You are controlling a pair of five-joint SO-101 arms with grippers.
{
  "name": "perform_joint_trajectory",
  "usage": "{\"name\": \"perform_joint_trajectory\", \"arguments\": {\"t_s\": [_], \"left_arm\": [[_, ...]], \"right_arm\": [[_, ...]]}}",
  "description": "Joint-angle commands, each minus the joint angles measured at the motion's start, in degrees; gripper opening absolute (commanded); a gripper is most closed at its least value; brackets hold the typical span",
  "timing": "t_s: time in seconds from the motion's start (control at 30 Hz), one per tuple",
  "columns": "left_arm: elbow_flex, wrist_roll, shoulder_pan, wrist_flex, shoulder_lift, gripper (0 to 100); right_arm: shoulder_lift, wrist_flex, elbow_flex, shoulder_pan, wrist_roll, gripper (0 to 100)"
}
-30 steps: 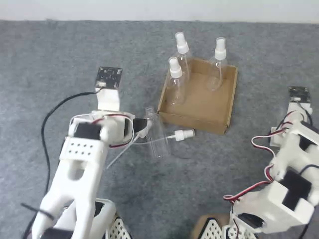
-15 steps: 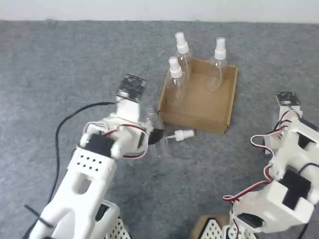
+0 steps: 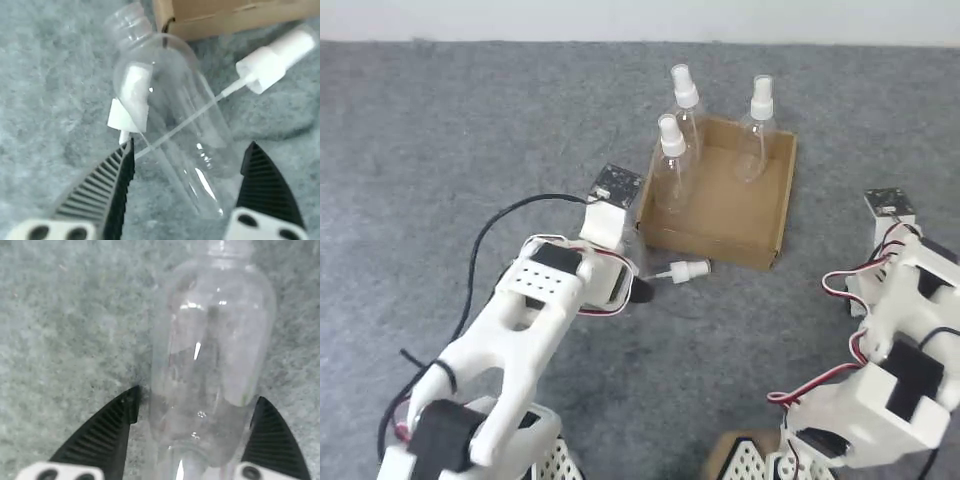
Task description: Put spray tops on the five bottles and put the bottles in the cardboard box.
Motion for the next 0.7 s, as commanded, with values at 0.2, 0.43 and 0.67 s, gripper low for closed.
{"name": "perform_joint_trajectory", "arguments": {"t_s": [0.2,0.43,0.67], "left_arm": [[-4.2,-11.0,-13.3,1.8,-0.1,32],[-13.4,-19.6,-21.4,10.7,0.0,32],[-18.9,-22.8,-22.8,14.5,0.0,32]], "right_arm": [[-0.1,1.2,-0.9,0.2,3.8,29.7],[0.0,1.2,-0.9,0.2,4.0,29.7],[0.0,1.2,-0.9,0.2,4.0,29.7]]}}
